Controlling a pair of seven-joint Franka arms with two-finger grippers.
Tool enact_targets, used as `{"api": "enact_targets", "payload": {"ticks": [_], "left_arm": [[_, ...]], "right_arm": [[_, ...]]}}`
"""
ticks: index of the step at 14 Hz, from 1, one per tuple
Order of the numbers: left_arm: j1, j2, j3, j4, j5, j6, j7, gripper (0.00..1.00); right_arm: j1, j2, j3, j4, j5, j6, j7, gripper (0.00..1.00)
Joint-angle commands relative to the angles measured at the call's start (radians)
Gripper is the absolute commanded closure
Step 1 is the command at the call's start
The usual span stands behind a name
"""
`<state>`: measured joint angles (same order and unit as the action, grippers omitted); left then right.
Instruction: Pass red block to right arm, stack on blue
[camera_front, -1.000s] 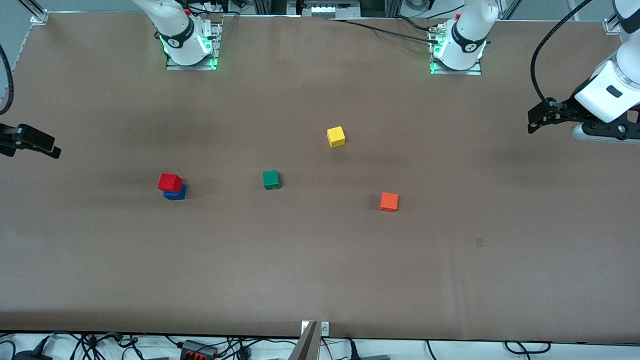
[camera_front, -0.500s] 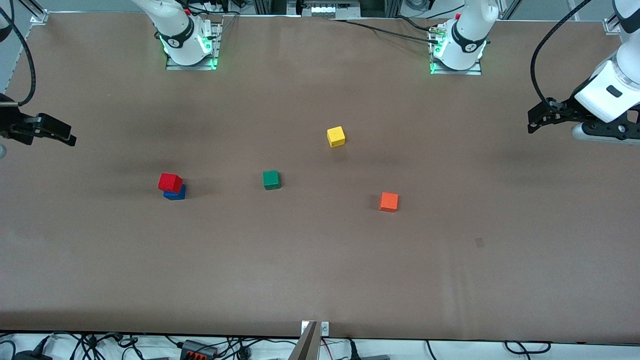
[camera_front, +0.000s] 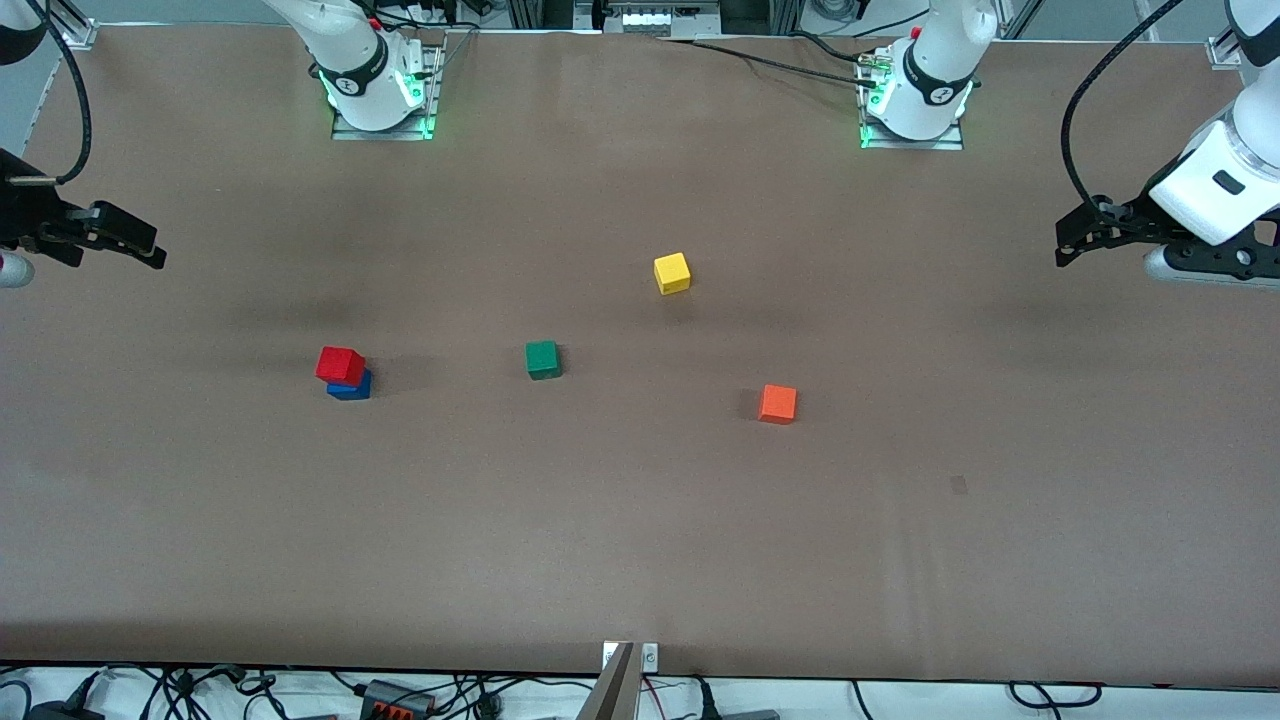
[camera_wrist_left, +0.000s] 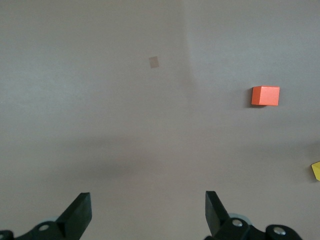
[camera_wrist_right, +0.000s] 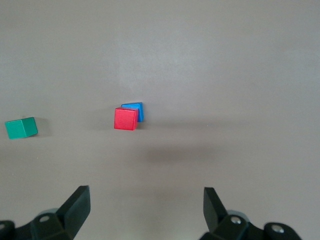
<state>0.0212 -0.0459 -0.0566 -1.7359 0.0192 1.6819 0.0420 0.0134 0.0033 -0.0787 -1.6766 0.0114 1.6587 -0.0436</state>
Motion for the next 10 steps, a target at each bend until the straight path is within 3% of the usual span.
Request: {"api": "enact_targets", "payload": {"ticks": [1,10], "left_arm": [[0.006,0.012,-0.006,0.033,-0.018,-0.024,-0.004,0.00],[0.006,0.014,-0.006,0.036,-0.018,-0.024,-0.004,0.00]], "right_arm": [[-0.016,-0.028,0.020,-0.032,-0.014,0.018,0.007,0.00],[-0.015,-0.035,0.020,-0.029,-0.014,0.016,0.004,0.00]]}}
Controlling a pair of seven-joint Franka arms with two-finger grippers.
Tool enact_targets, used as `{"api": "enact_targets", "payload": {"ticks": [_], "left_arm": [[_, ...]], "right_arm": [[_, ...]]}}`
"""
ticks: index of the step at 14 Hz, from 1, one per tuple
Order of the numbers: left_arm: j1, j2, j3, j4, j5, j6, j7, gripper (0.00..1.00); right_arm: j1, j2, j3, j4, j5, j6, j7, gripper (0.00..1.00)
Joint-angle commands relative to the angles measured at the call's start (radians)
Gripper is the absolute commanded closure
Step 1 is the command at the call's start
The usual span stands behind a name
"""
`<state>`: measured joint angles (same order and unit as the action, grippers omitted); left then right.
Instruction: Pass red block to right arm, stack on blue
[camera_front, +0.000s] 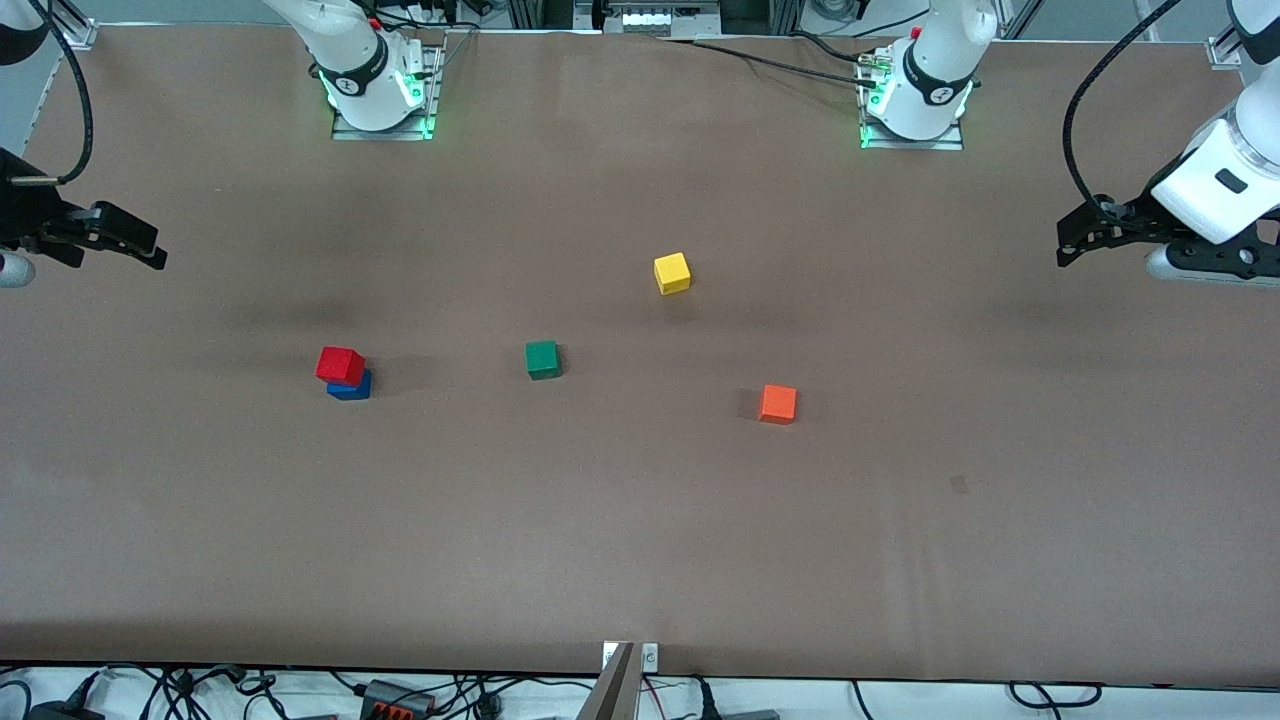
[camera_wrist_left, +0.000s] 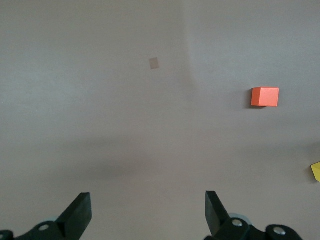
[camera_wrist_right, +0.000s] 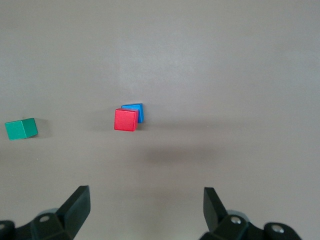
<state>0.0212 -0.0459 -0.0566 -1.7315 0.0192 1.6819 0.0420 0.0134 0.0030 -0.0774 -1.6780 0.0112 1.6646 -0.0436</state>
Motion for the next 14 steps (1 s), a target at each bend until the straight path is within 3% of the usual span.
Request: {"api": "enact_targets", "payload": {"ticks": [1,7,12,14], "left_arm": [[0.005,0.014,-0.006,0.032,-0.018,-0.024,-0.004,0.00],[0.005,0.014,-0.006,0.032,-0.018,-0.024,-0.004,0.00],[0.006,0.015,-0.006,0.033,-0.018,-0.024,-0.004,0.00],[0.006,0.014,-0.006,0.033,-0.018,-0.024,-0.004,0.00]], "right_arm": [[-0.015,-0.035,0.019,-0.028,-0.016,0.011,0.002,0.00],[-0.020,-0.041,0.014,-0.042,-0.014,0.017,0.004,0.00],[-0.012,-0.136,0.022,-0.161,-0.051,0.096,0.002,0.00],[-0.015,-0.140,0.022,-0.161,-0.050,0.092,0.004,0.00]]}}
